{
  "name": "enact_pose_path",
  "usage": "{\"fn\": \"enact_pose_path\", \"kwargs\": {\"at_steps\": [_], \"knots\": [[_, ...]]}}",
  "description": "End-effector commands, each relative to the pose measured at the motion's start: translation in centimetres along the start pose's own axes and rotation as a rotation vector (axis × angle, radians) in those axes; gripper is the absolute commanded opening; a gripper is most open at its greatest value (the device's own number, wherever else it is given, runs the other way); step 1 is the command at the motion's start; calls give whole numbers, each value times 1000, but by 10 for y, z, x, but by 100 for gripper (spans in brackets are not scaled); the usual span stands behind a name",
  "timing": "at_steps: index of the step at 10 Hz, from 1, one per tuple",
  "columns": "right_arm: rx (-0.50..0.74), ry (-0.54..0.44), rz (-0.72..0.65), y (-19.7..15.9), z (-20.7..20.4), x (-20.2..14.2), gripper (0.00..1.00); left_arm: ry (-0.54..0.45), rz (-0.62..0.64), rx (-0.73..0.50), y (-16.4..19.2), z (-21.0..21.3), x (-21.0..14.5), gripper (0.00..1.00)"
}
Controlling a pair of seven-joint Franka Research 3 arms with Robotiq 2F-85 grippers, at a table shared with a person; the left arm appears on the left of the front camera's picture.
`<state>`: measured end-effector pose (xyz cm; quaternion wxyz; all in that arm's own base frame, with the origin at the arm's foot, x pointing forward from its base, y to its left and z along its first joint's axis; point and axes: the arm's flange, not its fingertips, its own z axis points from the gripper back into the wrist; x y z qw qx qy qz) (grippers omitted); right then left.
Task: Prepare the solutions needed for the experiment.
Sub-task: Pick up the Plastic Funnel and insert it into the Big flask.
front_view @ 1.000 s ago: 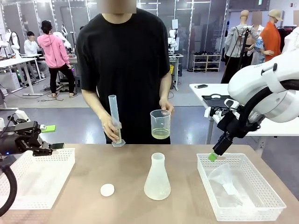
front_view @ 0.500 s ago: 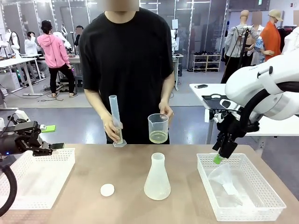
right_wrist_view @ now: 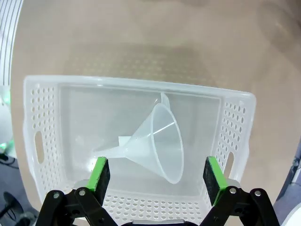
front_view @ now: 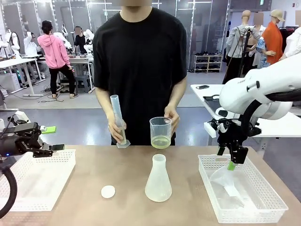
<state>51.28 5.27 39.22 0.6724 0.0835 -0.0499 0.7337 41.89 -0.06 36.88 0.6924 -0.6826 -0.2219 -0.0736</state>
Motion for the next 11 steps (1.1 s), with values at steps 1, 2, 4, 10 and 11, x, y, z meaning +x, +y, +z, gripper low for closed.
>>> {"fn": "enact_pose_path", "kwargs": {"at_steps": [1,2,4,10,11], "knots": [[39,29,61,-10,-3,-1,100,5,-4,8,0,0,0,100],[65,36,62,-13,-7,-1,100,5,-4,8,0,0,0,100],[150,89,93,-21,-17,-2,100,5,-4,8,0,0,0,100],[280,101,167,-47,-33,2,97,5,-4,8,0,0,0,100],[294,106,165,-50,-36,3,86,5,-4,8,0,0,0,100]]}}
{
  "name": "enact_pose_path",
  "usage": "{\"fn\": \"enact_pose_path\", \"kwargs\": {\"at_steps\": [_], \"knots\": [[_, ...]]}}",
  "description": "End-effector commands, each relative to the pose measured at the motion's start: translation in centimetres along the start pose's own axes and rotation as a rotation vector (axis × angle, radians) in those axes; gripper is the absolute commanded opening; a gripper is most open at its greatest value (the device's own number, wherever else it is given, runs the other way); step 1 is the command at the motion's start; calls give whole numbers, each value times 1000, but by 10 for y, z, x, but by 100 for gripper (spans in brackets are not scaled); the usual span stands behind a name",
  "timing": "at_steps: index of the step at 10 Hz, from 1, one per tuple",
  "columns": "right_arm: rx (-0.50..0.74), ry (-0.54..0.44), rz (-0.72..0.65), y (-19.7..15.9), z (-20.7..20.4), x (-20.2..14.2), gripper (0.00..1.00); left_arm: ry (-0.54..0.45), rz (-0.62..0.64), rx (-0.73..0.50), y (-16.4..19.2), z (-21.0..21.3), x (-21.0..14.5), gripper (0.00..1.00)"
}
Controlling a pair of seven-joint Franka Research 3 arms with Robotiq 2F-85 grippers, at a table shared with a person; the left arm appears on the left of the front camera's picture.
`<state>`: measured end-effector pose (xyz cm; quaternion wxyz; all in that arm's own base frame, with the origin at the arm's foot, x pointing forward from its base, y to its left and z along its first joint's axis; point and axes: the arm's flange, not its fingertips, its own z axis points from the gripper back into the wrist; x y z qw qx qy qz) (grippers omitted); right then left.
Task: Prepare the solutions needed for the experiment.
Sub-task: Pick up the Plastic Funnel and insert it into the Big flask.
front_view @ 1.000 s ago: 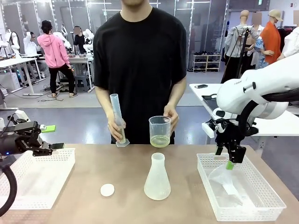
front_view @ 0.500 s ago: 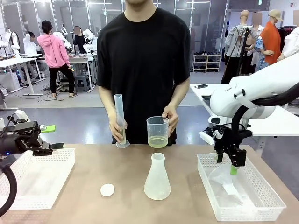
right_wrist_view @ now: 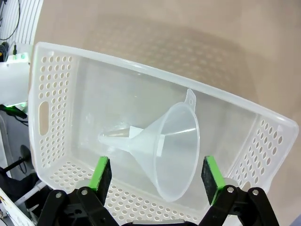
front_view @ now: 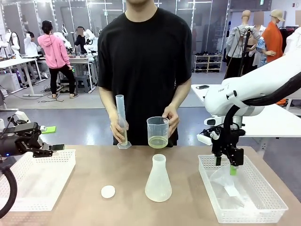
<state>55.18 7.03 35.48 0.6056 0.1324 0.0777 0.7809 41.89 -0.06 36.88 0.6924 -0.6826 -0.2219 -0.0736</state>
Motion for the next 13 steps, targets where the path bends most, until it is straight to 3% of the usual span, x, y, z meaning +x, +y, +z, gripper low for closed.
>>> {"fn": "enact_pose_path", "kwargs": {"at_steps": [1,9,13], "knots": [[38,14,24,-9,2,-5,78,5,-4,8,0,0,0,100],[74,32,5,-7,-7,-7,4,5,-4,8,0,0,0,100],[71,9,-98,6,-2,-1,0,5,-4,8,0,0,0,100]]}}
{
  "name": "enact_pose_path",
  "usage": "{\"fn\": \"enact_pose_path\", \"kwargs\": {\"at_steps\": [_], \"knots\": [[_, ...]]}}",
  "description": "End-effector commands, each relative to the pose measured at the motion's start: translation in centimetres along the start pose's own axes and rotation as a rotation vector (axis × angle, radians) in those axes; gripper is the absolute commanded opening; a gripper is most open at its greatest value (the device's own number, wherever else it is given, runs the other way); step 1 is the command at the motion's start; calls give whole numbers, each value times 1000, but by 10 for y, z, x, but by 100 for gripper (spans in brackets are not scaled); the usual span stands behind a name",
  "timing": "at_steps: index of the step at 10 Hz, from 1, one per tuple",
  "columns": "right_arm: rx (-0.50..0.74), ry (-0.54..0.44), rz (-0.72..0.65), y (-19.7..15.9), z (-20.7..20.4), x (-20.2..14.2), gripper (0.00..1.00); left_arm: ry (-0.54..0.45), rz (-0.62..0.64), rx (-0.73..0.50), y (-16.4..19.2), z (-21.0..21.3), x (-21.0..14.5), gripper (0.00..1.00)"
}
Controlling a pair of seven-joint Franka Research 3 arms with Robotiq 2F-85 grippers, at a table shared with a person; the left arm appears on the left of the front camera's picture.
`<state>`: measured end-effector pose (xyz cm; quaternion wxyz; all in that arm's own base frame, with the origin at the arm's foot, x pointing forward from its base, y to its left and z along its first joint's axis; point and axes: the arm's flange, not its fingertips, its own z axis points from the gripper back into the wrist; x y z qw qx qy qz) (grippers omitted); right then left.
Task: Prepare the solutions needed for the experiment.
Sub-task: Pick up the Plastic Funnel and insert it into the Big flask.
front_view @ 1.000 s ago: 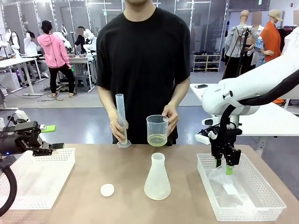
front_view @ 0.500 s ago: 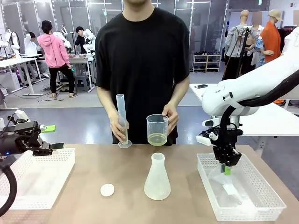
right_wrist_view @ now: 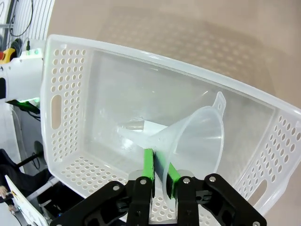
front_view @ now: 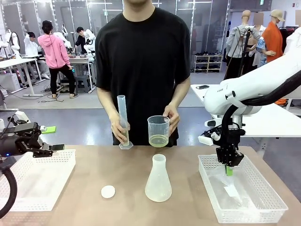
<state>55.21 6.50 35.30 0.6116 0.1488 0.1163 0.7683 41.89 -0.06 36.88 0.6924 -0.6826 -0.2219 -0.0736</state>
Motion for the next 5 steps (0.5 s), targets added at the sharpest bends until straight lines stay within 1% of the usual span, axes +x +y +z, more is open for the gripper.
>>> {"fn": "enact_pose_path", "kwargs": {"at_steps": [1,3,5], "knots": [[-22,-19,-122,15,5,7,0,5,-4,8,0,0,0,100],[-117,7,-211,43,28,20,0,5,-4,8,0,0,0,100],[-249,22,-321,69,54,33,0,5,-4,8,0,0,0,100]]}}
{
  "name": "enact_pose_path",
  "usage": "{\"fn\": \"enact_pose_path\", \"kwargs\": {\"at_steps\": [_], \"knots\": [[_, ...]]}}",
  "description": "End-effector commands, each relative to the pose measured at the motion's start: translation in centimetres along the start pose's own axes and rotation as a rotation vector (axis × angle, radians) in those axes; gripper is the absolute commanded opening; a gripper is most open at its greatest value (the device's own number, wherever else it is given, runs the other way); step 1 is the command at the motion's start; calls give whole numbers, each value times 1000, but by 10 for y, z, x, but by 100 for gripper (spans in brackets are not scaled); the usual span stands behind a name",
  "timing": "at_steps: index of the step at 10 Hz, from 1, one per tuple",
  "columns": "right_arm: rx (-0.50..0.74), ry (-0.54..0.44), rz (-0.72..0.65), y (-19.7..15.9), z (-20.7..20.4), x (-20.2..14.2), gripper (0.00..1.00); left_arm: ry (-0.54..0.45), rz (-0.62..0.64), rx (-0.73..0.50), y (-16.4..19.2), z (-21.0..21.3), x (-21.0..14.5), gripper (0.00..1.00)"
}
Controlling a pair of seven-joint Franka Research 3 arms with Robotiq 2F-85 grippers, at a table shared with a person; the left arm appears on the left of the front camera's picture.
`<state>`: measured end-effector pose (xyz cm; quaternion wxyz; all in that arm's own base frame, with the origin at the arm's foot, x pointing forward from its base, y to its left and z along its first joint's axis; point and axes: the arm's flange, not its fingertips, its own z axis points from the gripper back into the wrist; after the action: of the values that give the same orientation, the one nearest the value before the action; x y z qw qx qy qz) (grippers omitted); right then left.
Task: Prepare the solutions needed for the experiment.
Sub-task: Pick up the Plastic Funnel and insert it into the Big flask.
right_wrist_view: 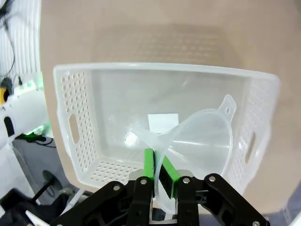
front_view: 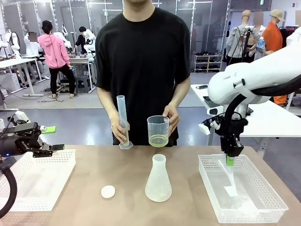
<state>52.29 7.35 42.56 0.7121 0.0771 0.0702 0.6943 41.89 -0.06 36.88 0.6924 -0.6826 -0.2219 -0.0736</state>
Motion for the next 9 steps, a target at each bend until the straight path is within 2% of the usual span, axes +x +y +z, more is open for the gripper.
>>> {"fn": "enact_pose_path", "kwargs": {"at_steps": [1,3,6,9], "knots": [[-168,-4,-119,34,18,10,0,5,-4,8,0,0,0,100],[-405,-4,-286,64,57,14,0,5,-4,8,0,0,0,100],[-644,-7,-343,118,95,28,0,5,-4,8,0,0,0,100],[-705,-17,-342,138,97,37,0,5,-4,8,0,0,0,100]]}}
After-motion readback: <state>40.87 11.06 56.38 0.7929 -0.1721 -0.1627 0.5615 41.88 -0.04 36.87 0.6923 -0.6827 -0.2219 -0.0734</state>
